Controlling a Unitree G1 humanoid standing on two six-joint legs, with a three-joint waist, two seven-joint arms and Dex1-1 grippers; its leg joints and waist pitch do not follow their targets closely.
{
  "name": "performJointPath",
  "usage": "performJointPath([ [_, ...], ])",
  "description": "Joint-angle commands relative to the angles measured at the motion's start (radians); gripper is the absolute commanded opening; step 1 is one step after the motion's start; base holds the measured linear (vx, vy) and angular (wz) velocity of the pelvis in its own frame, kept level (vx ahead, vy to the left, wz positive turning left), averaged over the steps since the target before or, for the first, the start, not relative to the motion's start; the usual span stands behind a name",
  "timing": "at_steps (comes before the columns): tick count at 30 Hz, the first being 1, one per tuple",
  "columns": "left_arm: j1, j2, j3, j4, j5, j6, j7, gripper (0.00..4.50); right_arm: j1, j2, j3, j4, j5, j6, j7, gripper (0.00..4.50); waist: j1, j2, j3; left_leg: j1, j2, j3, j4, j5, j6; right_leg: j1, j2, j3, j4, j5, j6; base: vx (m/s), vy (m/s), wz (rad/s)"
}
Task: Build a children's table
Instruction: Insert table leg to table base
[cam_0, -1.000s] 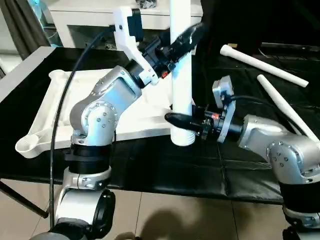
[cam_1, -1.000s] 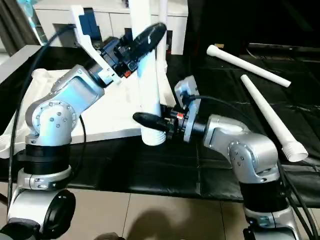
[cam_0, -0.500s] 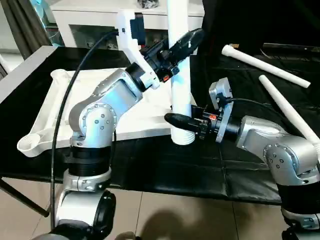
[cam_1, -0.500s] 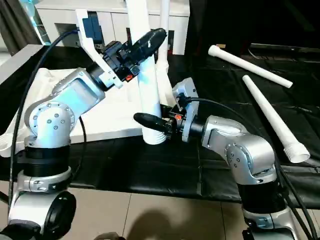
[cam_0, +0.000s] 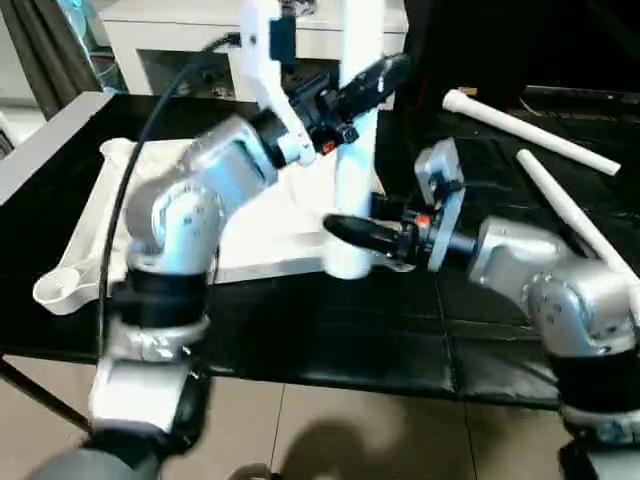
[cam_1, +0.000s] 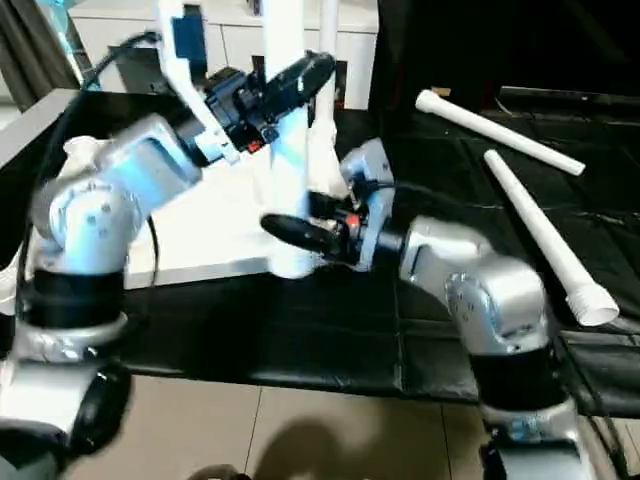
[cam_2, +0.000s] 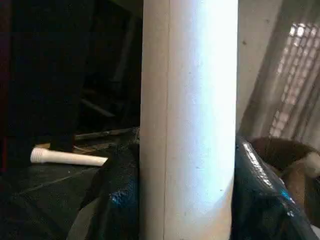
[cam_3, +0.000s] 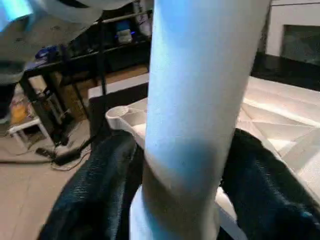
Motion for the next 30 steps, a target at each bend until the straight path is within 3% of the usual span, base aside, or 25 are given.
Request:
performJointPath([
  [1, -0.03, 0.009, -0.02, 0.001, -0.002, 0.011, -0.035, 1.78, -0.02, -0.008, -0.012, 0.019, 0.014, 0.018, 0.018, 3.05, -0.001, -0.009, -0.074, 0.007, 0.071, -0.025, -0.061, 0.008, 0.059, 0.059, -0.115, 0.073, -0.063, -0.097, -0.138, 0.0, 0.0, 0.0],
  [12, -0.046, 0.007, -0.02, -0.044, -0.085, 0.053, -0.134, 1.78, -0.076, -0.028, -0.047, 0.077, 0.131, 0.102, 0.139, 3.05, 0.001, -0.016, -0.075, 0.004, 0.07, -0.022, -0.059, 0.013, 0.074, 0.063, -0.116, 0.071, -0.06, -0.082, -0.172, 0.0, 0.0, 0.0],
  [18, -0.047, 0.014, -0.024, -0.035, -0.084, 0.065, -0.148, 1.78, -0.08, -0.06, 0.005, 0.085, 0.089, 0.062, 0.219, 3.05, 0.003, -0.017, -0.073, 0.003, 0.067, -0.02, -0.058, 0.007, 0.066, 0.063, -0.115, 0.071, -0.065, -0.13, -0.146, 0.0, 0.0, 0.0],
  [23, -0.048, 0.018, -0.027, -0.035, -0.091, 0.073, -0.16, 1.78, -0.085, -0.064, 0.015, 0.091, 0.091, 0.062, 0.227, 3.05, 0.003, -0.016, -0.075, 0.003, 0.068, -0.022, -0.058, 0.021, 0.072, 0.062, -0.114, 0.07, -0.062, -0.105, -0.152, 0.0, 0.0, 0.0],
  [25, -0.05, 0.017, -0.027, -0.033, -0.09, 0.074, -0.163, 1.78, -0.088, -0.067, 0.02, 0.096, 0.088, 0.061, 0.234, 2.7, 0.003, -0.013, -0.075, 0.003, 0.069, -0.022, -0.058, 0.018, 0.072, 0.062, -0.115, 0.07, -0.062, -0.105, -0.155, 0.0, 0.0, 0.0],
  [28, -0.051, 0.017, -0.025, -0.032, -0.09, 0.076, -0.164, 1.78, -0.09, -0.068, 0.024, 0.103, 0.083, 0.059, 0.243, 2.67, 0.003, -0.014, -0.075, 0.004, 0.069, -0.022, -0.058, 0.012, 0.069, 0.062, -0.115, 0.07, -0.062, -0.111, -0.158, 0.0, 0.0, 0.0],
  [30, -0.051, 0.015, -0.024, -0.033, -0.094, 0.081, -0.165, 1.78, -0.09, -0.068, 0.028, 0.11, 0.075, 0.057, 0.249, 2.29, 0.003, -0.015, -0.074, 0.003, 0.068, -0.021, -0.058, 0.009, 0.068, 0.063, -0.114, 0.07, -0.064, -0.119, -0.155, 0.0, 0.0, 0.0],
])
